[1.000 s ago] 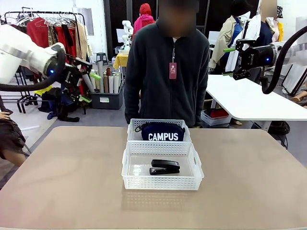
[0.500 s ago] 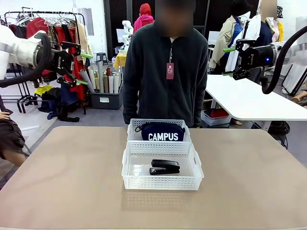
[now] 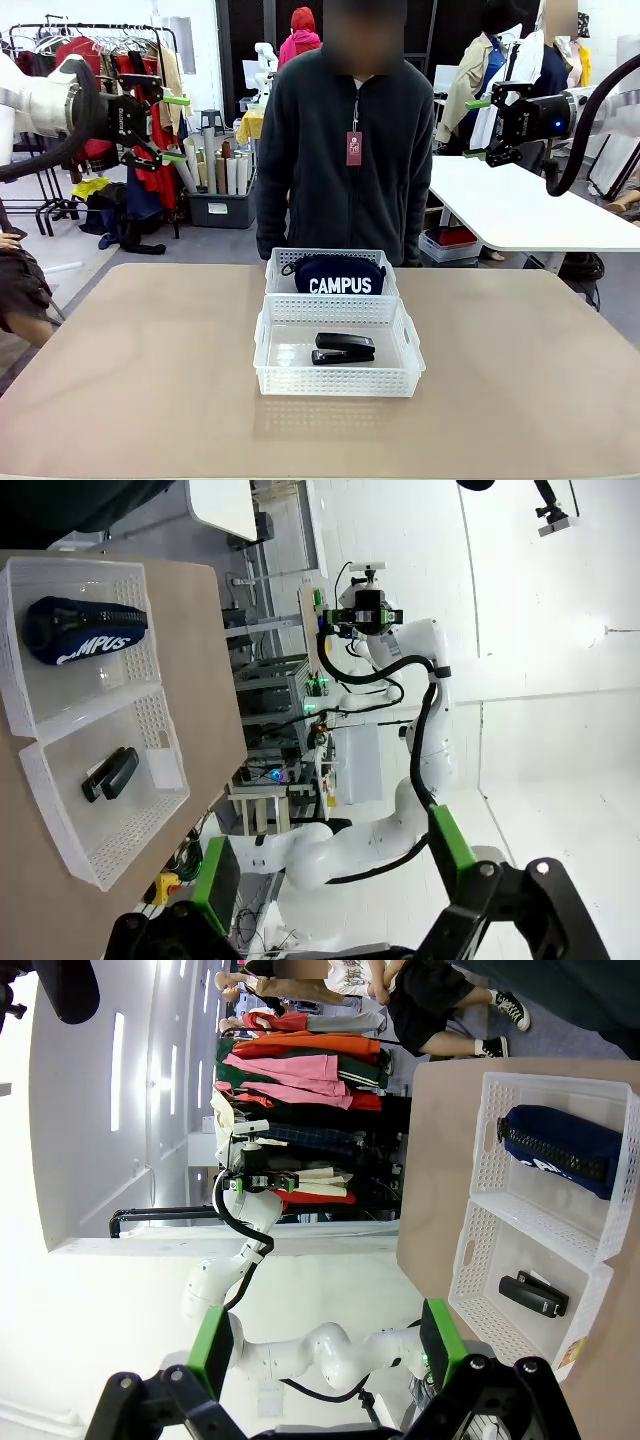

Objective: Distribute items into two baskets.
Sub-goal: Place the picked Stapler into the Organizing basket as instructed by the person.

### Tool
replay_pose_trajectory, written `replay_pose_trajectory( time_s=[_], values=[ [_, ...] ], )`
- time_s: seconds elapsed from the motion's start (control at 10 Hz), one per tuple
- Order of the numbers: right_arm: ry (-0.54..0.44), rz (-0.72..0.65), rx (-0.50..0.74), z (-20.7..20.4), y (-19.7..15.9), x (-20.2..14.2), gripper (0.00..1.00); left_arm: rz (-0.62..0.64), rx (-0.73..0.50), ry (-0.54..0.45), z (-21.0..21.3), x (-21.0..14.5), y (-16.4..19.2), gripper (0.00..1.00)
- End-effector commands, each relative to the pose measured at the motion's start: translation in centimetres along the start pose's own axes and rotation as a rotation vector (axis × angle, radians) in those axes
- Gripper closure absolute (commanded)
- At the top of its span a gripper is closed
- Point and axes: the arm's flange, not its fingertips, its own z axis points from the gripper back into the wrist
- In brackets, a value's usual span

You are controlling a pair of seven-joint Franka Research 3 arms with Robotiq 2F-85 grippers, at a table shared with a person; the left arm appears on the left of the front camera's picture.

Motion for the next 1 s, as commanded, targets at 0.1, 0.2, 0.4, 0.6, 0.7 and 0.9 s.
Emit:
replay_pose_trajectory(
  time_s=[0.1, 0.2, 0.4, 0.6, 0.7, 0.9],
  values=[
    [0.001, 0.001, 0.001, 0.0, 0.34, -0.07, 0.0, -0.02, -0.039, -0.051, 0.48, -1.07, 0.25, 0.0],
    [0.001, 0.001, 0.001, 0.0, 0.34, -0.07, 0.0, -0.026, -0.044, -0.041, 0.74, -0.75, 0.35, 0.0],
    [0.001, 0.001, 0.001, 0.0, 0.34, -0.07, 0.0, -0.009, -0.008, -0.019, 0.66, -0.26, 0.17, 0.0],
    [0.001, 0.001, 0.001, 0.0, 0.34, -0.07, 0.0, -0.009, -0.008, -0.019, 0.66, -0.26, 0.17, 0.0],
    [0.001, 0.001, 0.001, 0.0, 0.34, -0.07, 0.0, -0.009, -0.008, -0.019, 0.66, -0.26, 0.17, 0.0],
    [0.001, 0.001, 0.001, 0.0, 0.34, -0.07, 0.0, -0.009, -0.008, -0.019, 0.66, -0.26, 0.17, 0.0]
  ],
)
